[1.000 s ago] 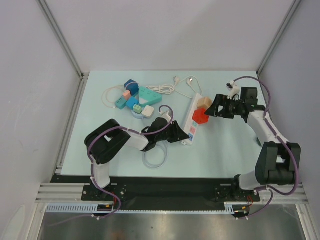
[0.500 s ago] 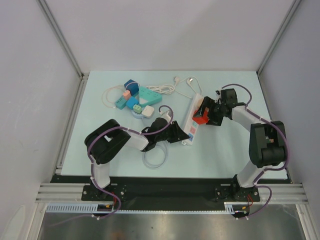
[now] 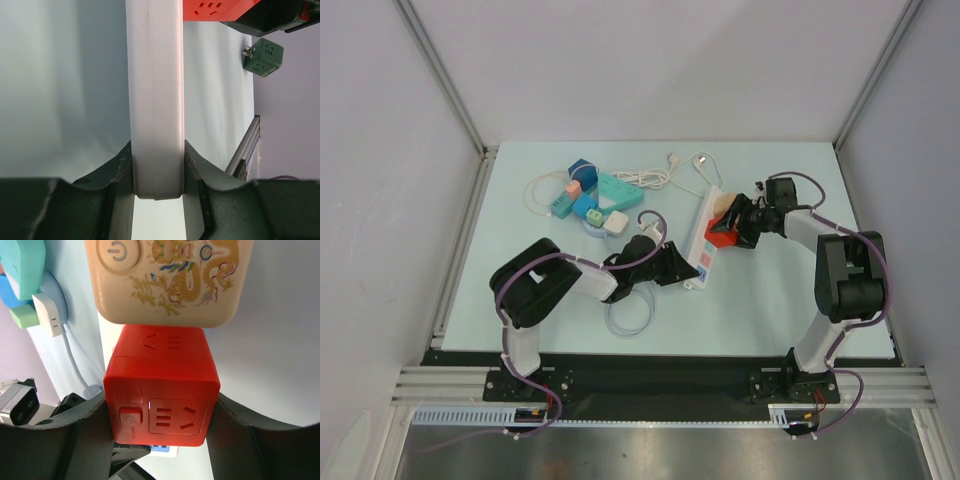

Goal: Pull the plug off the socket

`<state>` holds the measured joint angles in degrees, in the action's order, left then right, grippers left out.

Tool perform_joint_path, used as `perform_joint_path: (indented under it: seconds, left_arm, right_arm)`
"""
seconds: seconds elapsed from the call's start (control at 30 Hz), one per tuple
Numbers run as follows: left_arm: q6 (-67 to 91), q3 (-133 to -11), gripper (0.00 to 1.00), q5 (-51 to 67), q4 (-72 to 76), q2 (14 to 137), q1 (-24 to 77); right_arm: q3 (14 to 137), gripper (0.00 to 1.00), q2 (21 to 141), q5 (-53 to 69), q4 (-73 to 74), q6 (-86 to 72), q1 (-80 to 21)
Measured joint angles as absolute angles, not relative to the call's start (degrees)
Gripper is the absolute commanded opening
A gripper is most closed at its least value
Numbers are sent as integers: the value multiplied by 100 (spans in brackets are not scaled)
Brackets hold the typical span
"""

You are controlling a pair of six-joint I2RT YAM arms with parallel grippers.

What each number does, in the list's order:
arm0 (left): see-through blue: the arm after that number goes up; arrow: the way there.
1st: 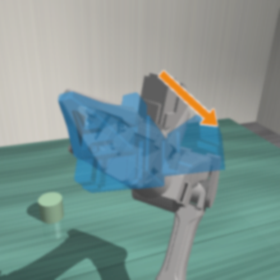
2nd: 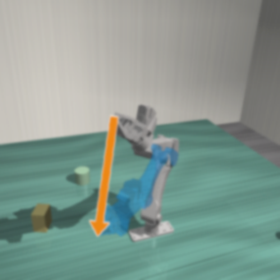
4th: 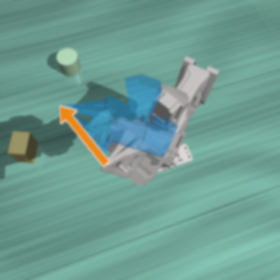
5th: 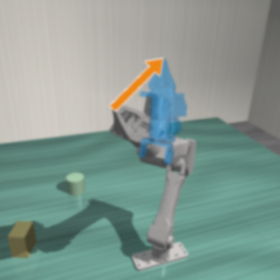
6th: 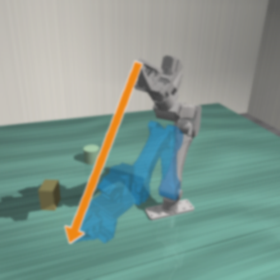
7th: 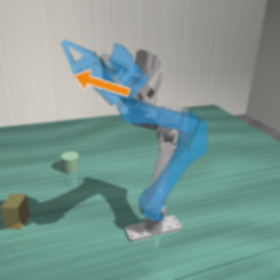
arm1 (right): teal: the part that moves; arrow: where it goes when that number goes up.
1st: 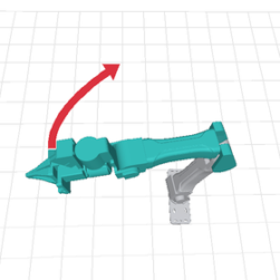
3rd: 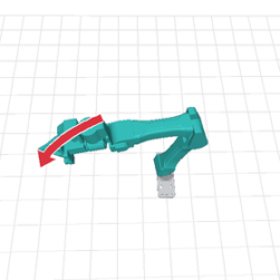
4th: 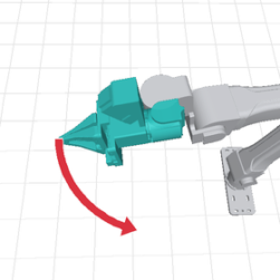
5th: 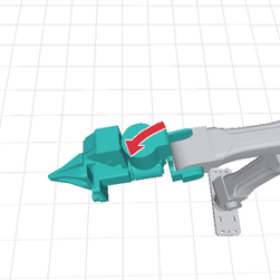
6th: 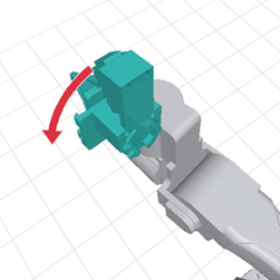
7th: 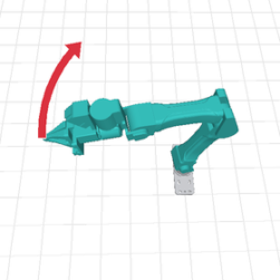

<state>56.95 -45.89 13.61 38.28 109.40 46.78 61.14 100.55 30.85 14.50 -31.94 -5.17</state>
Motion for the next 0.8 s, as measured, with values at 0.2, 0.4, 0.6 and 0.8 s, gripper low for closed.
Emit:
perform_joint_path:
  seconds: [0.2, 0.4, 0.6, 0.8]
  left_arm:
    - [5417, -4735, 73, 1542, 3791, 10940, 4689]
    - [4860, -5441, 78, 1785, 3162, 10945, 4700]
    - [4515, -5986, 65, 1839, 2517, 11131, 4700]
    - [4359, -6429, 0, 1605, 1802, 11474, 4606]
  right_arm:
    - [6117, 0, 10136, 3498, 1420, -3138, -340]
    - [6049, 0, 10092, 3763, 1229, -3133, -248]
    - [5892, 0, 9839, 3798, 1201, -3096, -259]
    - [5800, 0, 9537, 3592, 1317, -2882, -329]
